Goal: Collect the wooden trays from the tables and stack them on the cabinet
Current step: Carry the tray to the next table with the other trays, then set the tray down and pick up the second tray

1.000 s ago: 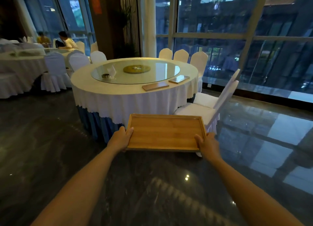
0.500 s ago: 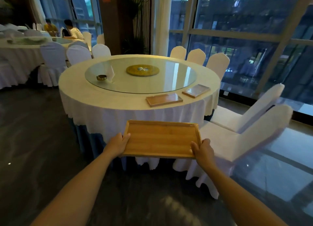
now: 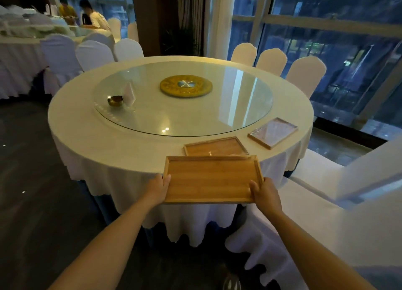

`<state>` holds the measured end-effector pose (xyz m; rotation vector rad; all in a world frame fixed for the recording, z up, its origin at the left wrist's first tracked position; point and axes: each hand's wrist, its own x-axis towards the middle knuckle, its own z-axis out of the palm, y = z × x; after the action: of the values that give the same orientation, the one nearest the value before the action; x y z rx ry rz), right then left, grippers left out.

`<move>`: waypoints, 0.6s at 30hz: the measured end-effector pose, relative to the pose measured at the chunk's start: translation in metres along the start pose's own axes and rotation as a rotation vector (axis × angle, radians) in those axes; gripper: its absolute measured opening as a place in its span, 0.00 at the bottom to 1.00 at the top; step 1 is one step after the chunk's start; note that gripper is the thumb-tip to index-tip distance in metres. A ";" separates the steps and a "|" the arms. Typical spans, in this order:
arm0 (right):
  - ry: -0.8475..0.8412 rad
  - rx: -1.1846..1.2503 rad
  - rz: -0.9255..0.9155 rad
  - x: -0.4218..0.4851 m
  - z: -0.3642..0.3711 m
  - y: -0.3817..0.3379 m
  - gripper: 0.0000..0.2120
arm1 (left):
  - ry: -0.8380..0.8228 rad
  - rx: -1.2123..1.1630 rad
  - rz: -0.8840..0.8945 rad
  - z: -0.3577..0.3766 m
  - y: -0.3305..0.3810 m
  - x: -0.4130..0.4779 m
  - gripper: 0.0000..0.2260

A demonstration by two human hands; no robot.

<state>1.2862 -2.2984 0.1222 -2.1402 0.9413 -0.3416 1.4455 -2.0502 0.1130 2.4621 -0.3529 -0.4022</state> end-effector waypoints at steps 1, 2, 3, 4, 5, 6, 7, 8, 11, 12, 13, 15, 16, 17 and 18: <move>-0.021 -0.028 -0.017 0.022 0.004 0.004 0.19 | -0.001 0.028 -0.014 0.008 0.004 0.015 0.22; -0.043 -0.054 -0.037 0.045 0.008 0.008 0.19 | -0.004 0.062 -0.029 0.014 0.008 0.030 0.22; -0.064 -0.072 -0.057 0.068 0.012 0.012 0.19 | -0.003 0.093 -0.045 0.021 0.012 0.047 0.23; -0.087 -0.080 -0.072 0.092 0.017 0.016 0.19 | 0.000 0.119 -0.062 0.027 0.017 0.063 0.23; -0.110 -0.084 -0.073 0.116 0.021 0.020 0.19 | 0.005 0.145 -0.078 0.034 0.023 0.079 0.23; -0.131 -0.091 -0.060 0.138 0.023 0.022 0.18 | 0.013 0.169 -0.094 0.040 0.029 0.095 0.23; -0.151 -0.100 -0.040 0.160 0.025 0.023 0.18 | 0.020 0.189 -0.113 0.046 0.036 0.110 0.23; -0.171 -0.110 -0.025 0.180 0.027 0.026 0.18 | 0.025 0.205 -0.132 0.051 0.042 0.123 0.23; -0.255 -0.125 -0.003 0.235 0.033 0.030 0.20 | 0.017 0.241 -0.185 0.066 0.058 0.158 0.22; -0.291 -0.110 0.019 0.250 0.036 0.031 0.20 | 0.013 0.251 -0.197 0.070 0.062 0.167 0.22; -0.320 -0.098 0.046 0.263 0.039 0.031 0.20 | 0.014 0.261 -0.211 0.074 0.066 0.176 0.22; -0.351 -0.101 0.071 0.284 0.046 0.030 0.20 | 0.021 0.283 -0.242 0.081 0.072 0.190 0.21; -0.361 -0.114 0.072 0.293 0.050 0.031 0.19 | 0.019 0.292 -0.255 0.084 0.073 0.196 0.21; -0.371 -0.131 0.064 0.301 0.053 0.032 0.19 | 0.013 0.296 -0.267 0.087 0.073 0.203 0.21; -0.381 -0.161 0.052 0.307 0.057 0.033 0.19 | 0.004 0.295 -0.280 0.089 0.073 0.209 0.21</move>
<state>1.5105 -2.5036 0.0426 -2.2139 0.8204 0.1704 1.5937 -2.2257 0.0470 2.8122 -0.0666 -0.4907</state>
